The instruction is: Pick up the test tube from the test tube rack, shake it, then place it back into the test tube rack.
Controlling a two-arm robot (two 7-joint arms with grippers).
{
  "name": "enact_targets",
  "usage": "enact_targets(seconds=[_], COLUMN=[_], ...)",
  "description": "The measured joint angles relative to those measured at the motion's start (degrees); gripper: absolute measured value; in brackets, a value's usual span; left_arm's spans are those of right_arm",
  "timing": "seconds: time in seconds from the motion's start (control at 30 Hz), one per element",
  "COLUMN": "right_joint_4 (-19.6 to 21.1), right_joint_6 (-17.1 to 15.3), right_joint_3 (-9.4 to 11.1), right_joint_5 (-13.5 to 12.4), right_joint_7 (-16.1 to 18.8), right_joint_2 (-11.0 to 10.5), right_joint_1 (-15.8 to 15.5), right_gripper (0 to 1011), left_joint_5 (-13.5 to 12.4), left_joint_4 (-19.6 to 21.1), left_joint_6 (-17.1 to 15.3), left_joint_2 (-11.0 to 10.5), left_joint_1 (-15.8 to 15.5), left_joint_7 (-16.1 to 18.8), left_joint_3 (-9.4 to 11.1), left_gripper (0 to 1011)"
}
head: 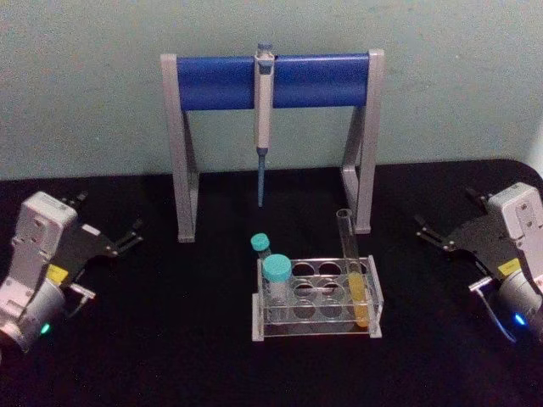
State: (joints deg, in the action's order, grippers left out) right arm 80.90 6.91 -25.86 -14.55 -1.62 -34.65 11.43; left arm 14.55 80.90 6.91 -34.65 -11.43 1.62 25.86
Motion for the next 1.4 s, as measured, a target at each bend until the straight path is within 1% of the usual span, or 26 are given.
enact_targets(seconds=[1.4], right_joint_4=[0.0], right_joint_6=[0.0], right_joint_3=[0.0], right_joint_5=[0.0], right_joint_7=[0.0], right_joint_2=[0.0], right_joint_1=[0.0], right_gripper=[1000], left_joint_5=[0.0], left_joint_4=[0.0], left_joint_6=[0.0], left_joint_2=[0.0], left_joint_1=[0.0], left_joint_7=[0.0], left_joint_3=[0.0], left_gripper=[1001])
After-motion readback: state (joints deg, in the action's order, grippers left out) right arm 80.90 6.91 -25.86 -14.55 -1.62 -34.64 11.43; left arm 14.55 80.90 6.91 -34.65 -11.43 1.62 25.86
